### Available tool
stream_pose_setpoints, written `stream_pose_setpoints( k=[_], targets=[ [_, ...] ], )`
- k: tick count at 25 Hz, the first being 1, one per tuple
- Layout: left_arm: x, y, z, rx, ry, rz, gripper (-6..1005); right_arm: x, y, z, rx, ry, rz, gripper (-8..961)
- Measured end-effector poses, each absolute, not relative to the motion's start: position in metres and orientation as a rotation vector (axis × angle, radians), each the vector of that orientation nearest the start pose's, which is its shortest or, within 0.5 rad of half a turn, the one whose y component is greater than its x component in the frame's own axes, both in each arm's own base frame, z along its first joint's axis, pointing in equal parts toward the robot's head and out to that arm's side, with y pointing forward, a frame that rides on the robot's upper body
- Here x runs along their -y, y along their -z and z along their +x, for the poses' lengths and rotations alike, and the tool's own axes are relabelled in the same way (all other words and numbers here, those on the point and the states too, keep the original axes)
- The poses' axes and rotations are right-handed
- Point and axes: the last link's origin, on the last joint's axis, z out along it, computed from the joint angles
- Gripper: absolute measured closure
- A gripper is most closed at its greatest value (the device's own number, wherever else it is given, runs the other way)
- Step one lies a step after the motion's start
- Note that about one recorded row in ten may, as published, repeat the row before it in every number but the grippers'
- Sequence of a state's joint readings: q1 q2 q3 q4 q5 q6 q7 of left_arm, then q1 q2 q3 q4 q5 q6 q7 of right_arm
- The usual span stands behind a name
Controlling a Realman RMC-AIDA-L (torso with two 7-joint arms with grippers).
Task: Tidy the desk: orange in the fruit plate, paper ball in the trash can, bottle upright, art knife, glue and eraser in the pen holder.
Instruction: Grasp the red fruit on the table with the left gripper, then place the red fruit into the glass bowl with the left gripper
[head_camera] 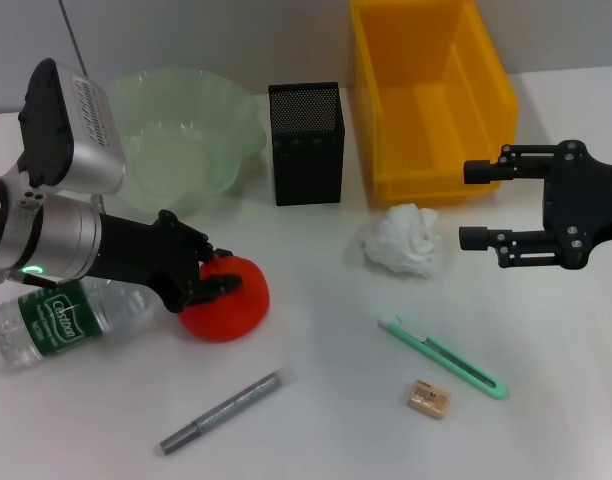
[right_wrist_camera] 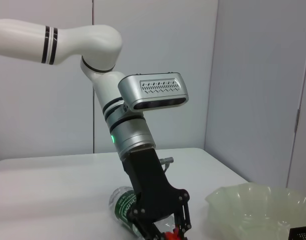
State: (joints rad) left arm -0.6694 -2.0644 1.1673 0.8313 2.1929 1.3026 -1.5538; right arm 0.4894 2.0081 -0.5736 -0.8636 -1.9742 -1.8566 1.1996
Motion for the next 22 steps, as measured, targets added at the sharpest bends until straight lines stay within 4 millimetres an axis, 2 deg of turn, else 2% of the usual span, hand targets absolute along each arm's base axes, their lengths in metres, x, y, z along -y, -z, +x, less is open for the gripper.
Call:
stream_pose_setpoints(
  k=[6, 9, 10, 14, 16, 19, 20, 22],
  targets=[
    [-0.375, 0.028, -0.206, 0.174, 0.013, -2.937, 706, -0.314, -0.077, 0.255, -0.102, -0.725, -2.742, 256],
    [-0.372, 0.014, -0.192, 0.110, 0.094, -2.947, 779, -0.314, -0.077, 0.256, -0.103, -0.724, -2.742, 256],
    [-0.371, 0.004, -0.181, 0.058, 0.155, -2.941, 803, -0.314, -0.077, 0.256, -0.104, -0.724, -2.741, 256],
    [-0.373, -0.008, -0.172, 0.009, 0.199, -2.907, 841, -0.314, -0.077, 0.256, -0.104, -0.723, -2.741, 256],
    [-0.381, -0.022, -0.158, -0.042, 0.254, -2.831, 855, -0.314, -0.077, 0.256, -0.105, -0.725, -2.740, 256],
    [-0.386, -0.026, -0.153, -0.051, 0.276, -2.797, 867, -0.314, -0.077, 0.256, -0.105, -0.725, -2.739, 256],
    [-0.403, -0.034, -0.142, -0.058, 0.328, -2.678, 872, -0.314, -0.076, 0.256, -0.106, -0.726, -2.739, 256],
    [-0.408, -0.035, -0.140, -0.055, 0.337, -2.641, 880, -0.314, -0.076, 0.255, -0.106, -0.728, -2.740, 256]
  ],
)
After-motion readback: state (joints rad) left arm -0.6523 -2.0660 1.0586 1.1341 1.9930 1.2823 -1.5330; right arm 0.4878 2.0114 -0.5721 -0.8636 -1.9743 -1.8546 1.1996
